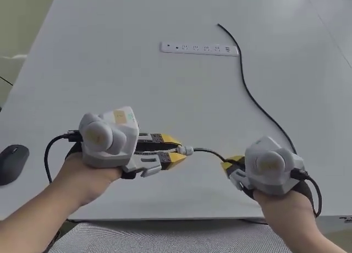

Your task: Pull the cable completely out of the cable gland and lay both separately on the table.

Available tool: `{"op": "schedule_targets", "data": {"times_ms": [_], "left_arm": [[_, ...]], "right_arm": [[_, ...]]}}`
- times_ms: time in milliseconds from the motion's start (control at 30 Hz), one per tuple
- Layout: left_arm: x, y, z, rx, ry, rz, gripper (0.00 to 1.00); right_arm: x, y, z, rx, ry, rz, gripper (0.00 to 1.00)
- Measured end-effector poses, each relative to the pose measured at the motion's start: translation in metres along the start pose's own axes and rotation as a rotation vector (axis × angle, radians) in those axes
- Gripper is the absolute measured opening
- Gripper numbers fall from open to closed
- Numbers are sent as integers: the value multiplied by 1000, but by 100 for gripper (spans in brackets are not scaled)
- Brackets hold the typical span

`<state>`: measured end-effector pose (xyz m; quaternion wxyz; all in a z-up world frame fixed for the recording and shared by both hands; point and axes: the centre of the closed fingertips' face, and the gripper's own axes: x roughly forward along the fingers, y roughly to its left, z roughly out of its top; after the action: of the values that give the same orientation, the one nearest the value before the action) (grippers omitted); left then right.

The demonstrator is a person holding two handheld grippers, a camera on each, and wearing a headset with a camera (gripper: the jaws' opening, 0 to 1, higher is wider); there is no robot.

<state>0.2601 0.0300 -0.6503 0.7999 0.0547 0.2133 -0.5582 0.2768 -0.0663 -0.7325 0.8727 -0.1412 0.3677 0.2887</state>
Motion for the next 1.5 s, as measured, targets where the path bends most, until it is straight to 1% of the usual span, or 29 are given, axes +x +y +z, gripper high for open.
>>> {"op": "schedule_targets", "data": {"times_ms": [200, 333, 467, 600, 700, 800, 867, 967, 1000, 1067, 1100, 1200, 1300, 1500], "left_arm": [[0, 3, 1, -3, -4, 5, 15], [-1, 5, 3, -10, -10, 8, 15], [-1, 6, 3, -12, -14, 11, 15], [-2, 6, 3, -13, -12, 9, 15], [-2, 5, 1, -16, -7, 7, 15], [-2, 3, 0, -15, -6, 3, 15], [-2, 4, -1, -16, -4, 5, 15], [-2, 4, 0, -17, -8, 2, 15], [-1, 4, 0, -17, -7, 1, 15], [-1, 4, 0, -13, -7, 0, 15], [-1, 4, 0, -14, -8, 1, 15], [-1, 5, 1, -17, -9, 1, 15], [0, 3, 0, -15, -8, -2, 15], [0, 3, 0, -13, -6, -1, 15]], "right_arm": [[-4, 0, 3, -30, -7, -3, 1], [-7, 3, 8, -13, -26, 16, 2], [-13, 6, 13, -26, -33, 20, 3], [-22, 10, 18, -58, -43, 32, 9], [-29, 14, 25, -77, -56, 44, 14], [-38, 22, 45, -108, -95, 61, 17], [-40, 29, 54, -147, -105, 76, 18], [-40, 40, 67, -249, -115, 90, 17], [-39, 43, 70, -273, -116, 94, 17], [-35, 49, 74, -347, -107, 99, 17], [-33, 51, 75, -366, -105, 101, 16], [-28, 58, 78, -391, -103, 116, 14], [-23, 63, 80, -451, -96, 119, 13], [-19, 70, 82, -484, -100, 132, 9]]}}
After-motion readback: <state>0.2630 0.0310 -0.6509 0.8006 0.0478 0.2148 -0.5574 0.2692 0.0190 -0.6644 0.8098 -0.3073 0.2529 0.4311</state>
